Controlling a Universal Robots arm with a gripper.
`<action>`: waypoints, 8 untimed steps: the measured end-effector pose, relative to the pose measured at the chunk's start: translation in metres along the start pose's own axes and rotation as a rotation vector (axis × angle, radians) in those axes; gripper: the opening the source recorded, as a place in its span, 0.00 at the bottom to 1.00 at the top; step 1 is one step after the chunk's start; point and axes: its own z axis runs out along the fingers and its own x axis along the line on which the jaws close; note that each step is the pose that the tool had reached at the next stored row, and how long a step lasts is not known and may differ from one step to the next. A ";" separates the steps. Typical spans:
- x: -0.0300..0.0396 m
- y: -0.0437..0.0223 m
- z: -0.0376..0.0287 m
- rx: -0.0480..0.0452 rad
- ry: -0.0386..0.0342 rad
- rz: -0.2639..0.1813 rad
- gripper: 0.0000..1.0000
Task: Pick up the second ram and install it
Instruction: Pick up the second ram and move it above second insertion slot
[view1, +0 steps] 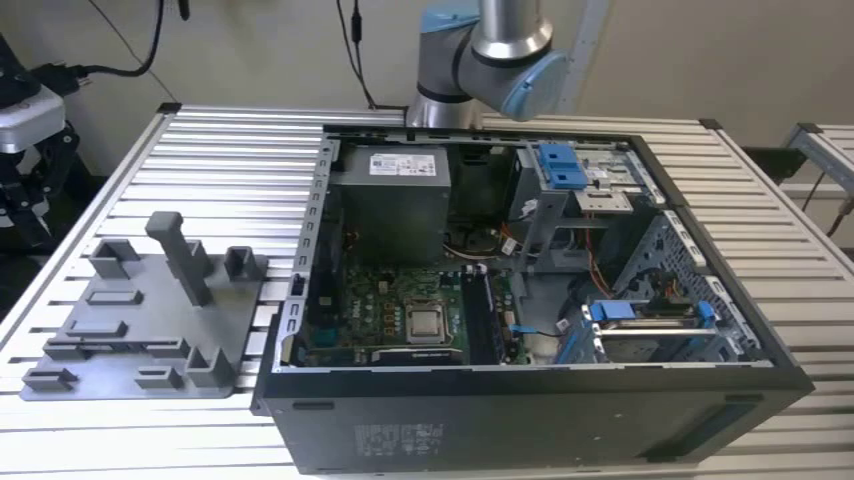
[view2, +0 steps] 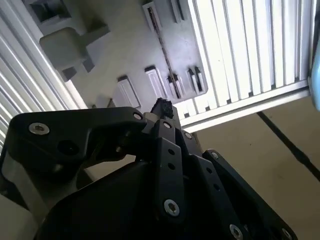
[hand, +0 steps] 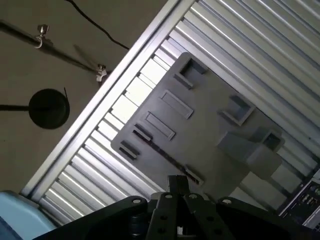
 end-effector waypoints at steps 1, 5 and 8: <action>0.0003 0.0003 0.0000 0.0012 0.0008 -0.012 0.11; 0.0008 0.0014 0.0001 0.0053 0.0039 -0.062 0.11; 0.0010 0.0022 0.0002 0.0086 0.0061 -0.101 0.11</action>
